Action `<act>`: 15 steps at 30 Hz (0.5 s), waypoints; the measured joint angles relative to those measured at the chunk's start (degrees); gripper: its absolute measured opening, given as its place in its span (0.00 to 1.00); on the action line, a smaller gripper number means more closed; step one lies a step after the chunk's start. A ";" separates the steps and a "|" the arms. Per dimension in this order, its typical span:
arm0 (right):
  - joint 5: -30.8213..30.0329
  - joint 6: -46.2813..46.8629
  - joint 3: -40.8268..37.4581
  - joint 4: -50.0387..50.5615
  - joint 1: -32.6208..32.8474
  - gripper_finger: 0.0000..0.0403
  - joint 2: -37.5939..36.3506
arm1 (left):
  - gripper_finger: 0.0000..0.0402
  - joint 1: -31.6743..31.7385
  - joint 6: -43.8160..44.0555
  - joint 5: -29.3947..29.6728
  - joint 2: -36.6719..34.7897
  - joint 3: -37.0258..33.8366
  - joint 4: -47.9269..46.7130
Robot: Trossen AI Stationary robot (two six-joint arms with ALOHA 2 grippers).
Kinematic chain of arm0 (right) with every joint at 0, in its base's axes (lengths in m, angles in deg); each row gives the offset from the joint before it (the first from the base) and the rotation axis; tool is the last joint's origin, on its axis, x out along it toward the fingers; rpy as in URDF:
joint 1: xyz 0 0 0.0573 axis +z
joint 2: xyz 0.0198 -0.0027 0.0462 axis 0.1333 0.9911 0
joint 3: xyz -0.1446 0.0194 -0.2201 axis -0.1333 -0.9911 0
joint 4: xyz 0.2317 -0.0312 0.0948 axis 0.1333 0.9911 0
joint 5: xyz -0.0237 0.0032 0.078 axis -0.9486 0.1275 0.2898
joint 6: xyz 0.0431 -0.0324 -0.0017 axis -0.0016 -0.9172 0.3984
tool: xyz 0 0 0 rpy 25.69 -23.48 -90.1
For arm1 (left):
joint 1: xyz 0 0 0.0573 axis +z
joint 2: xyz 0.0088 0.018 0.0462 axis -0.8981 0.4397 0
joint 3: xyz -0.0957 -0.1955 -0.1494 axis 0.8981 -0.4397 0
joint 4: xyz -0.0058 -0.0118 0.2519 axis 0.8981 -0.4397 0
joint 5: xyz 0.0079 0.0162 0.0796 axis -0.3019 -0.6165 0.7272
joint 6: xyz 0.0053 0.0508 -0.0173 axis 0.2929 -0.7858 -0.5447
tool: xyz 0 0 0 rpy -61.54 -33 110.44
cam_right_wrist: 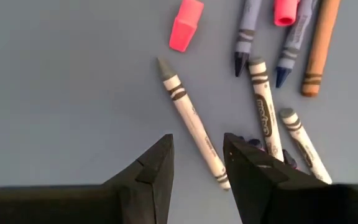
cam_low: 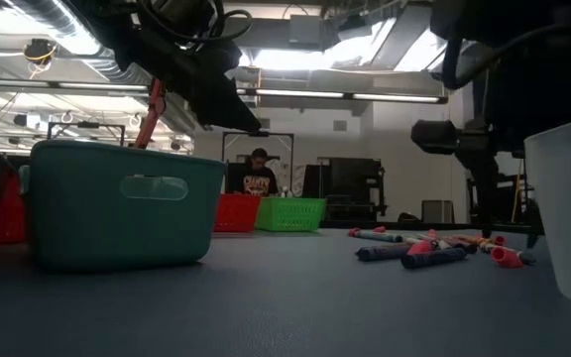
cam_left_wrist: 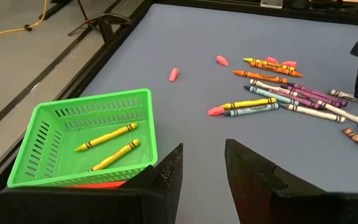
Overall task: Sort crayons
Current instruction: Put the gray crayon into the light green bin
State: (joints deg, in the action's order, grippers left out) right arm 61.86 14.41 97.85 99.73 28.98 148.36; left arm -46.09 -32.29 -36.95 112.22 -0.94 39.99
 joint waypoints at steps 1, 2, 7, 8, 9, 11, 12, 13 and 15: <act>-0.03 -0.70 -0.33 -0.74 0.00 0.34 0.00 | 0.26 0.00 0.02 0.00 0.00 0.00 0.01; -0.03 -1.52 -0.68 -1.58 0.00 0.34 0.00 | 0.26 0.00 0.00 0.00 0.00 0.00 0.01; 0.05 -2.48 -2.56 -2.53 -0.12 0.34 0.00 | 0.26 -0.01 0.00 0.01 0.00 0.00 0.00; 0.11 -2.48 -2.77 -2.70 -0.37 0.34 -0.03 | 0.26 -0.01 0.00 0.02 0.00 0.00 0.02; 0.29 -2.44 -2.88 -2.75 -0.44 0.34 -0.04 | 0.26 -0.02 0.00 0.00 0.00 0.00 0.02; 0.65 -2.39 -2.91 -2.73 -0.74 0.32 -0.04 | 0.26 0.00 0.02 0.02 0.00 0.00 0.02; 1.08 -2.39 -2.93 -2.72 -0.81 0.30 -0.04 | 0.26 0.00 0.02 0.02 0.00 0.00 0.02; 1.64 -2.39 -2.94 -2.68 -0.95 0.28 -0.05 | 0.26 -0.02 0.02 0.02 0.00 0.00 0.01; 2.77 -2.23 -2.95 -2.45 -1.25 0.24 -0.04 | 0.26 -0.01 0.02 0.02 0.00 0.00 0.02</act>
State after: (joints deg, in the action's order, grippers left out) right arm 64.63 12.18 94.89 97.28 27.73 148.32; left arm -46.10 -32.27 -36.93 112.22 -0.94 40.00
